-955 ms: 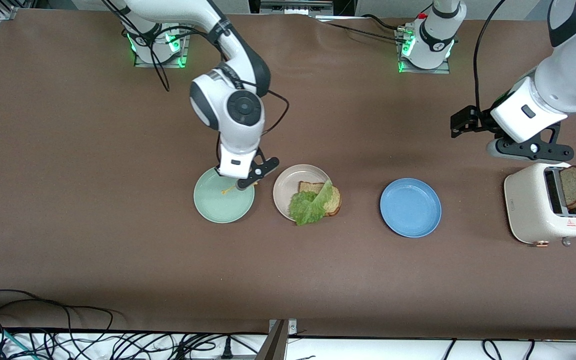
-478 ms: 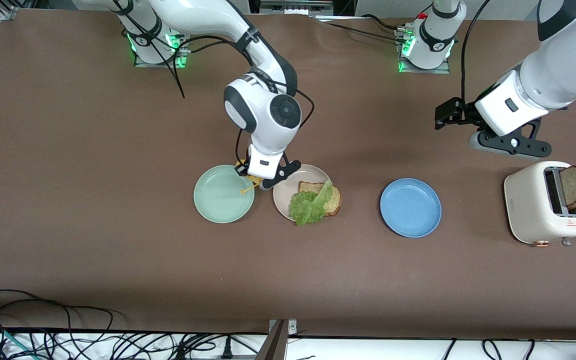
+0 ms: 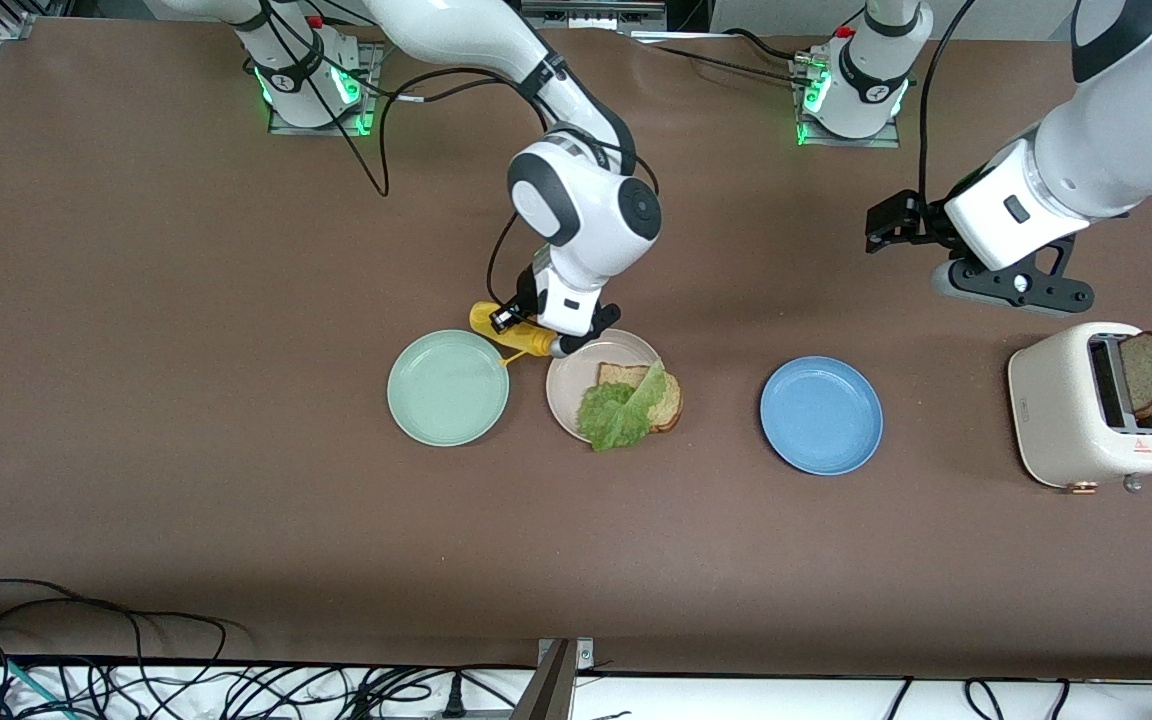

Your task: Make sandwich on beige plate with both arms

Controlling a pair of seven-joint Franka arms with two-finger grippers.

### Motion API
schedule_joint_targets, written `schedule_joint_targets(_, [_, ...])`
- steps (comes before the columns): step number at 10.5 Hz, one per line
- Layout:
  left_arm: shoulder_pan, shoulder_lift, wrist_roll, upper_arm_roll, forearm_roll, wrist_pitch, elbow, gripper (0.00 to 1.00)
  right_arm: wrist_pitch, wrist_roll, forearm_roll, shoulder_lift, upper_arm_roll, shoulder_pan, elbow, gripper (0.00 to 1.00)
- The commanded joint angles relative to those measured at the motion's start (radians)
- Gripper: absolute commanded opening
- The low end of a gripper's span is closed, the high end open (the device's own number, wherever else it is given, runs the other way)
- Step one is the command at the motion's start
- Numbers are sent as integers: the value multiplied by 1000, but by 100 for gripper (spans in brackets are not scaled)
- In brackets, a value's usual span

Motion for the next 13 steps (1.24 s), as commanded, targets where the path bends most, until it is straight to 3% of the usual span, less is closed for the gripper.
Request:
schedule_joint_targets(1, [-7, -3, -5, 1, -25, -18, 0, 100, -62, -55, -33, 68, -32, 32, 85, 0])
schedule_joint_targets(3, [-15, -1, -6, 2, -25, -20, 7, 100, -74, -179, -34, 91, -66, 43, 112, 0])
schedule_joint_targets(7, [-18, 0, -6, 2, -25, -20, -2, 100, -68, -185, -18, 30, -40, -9, 90, 0])
schedule_joint_targets(13, [-27, 0, -6, 1, -24, -48, 3, 100, 137, -236, 35, -323, 69, -244, -287, 0])
